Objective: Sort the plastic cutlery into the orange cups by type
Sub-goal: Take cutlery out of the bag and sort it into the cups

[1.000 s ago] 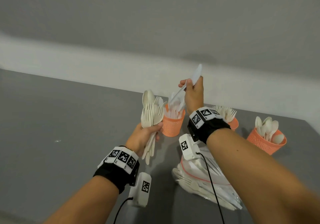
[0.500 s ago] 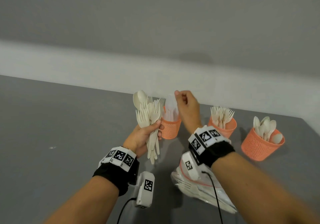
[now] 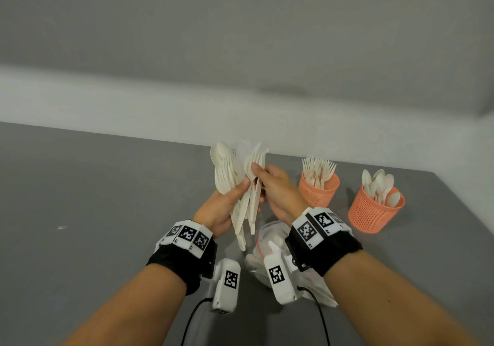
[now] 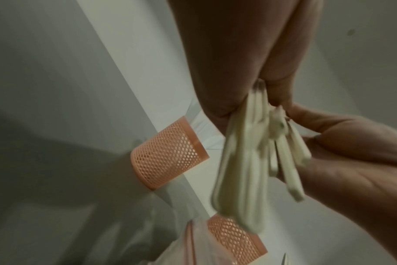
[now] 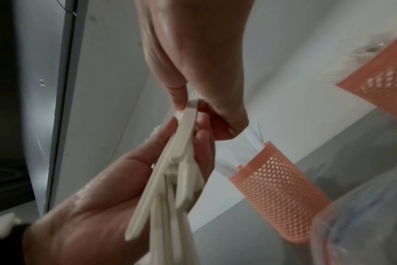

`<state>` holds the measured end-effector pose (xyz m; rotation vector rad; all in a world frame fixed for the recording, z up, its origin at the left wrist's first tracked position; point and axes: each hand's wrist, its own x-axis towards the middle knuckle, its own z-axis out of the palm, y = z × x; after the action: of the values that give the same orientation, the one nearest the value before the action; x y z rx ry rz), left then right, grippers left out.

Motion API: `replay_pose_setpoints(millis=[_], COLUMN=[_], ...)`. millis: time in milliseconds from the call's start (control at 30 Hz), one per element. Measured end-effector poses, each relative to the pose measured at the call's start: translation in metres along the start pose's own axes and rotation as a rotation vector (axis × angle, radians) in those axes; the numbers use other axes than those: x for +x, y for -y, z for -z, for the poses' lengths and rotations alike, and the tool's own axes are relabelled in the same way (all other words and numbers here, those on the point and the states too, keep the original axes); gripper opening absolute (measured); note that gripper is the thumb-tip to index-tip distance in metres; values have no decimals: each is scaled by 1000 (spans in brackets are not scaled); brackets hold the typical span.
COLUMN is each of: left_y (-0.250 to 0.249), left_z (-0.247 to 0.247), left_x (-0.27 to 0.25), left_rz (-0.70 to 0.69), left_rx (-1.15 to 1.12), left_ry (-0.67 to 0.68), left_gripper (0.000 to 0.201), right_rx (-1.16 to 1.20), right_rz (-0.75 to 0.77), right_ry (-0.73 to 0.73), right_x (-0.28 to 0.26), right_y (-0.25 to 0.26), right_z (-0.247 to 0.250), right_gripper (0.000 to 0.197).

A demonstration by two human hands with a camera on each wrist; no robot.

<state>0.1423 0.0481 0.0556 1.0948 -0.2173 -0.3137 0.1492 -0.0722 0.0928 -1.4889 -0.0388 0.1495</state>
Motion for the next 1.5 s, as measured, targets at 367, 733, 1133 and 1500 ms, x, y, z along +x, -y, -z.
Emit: replay_pose_setpoints(millis=[367,733,1133,1500], left_y=[1,11,12,7], left_z=[-33,-46,-59,-70], left_x=[-9,-5,-3,-5], left_rz=[19,92,82,127], left_rx=[9,-45,-31,-115], left_ry=[-19,-66,-123,-193], left_gripper=[38,15,29,32], right_rx=[244,198,-274,-498], right_rz=[-22,-35,148,198], right_ry=[106,-126,29,107], right_x=[-23,-35,-48,-45], right_y=[-1,3,4,-7], right_z=[25,51,42,33], right_gripper=[36,20,24,19])
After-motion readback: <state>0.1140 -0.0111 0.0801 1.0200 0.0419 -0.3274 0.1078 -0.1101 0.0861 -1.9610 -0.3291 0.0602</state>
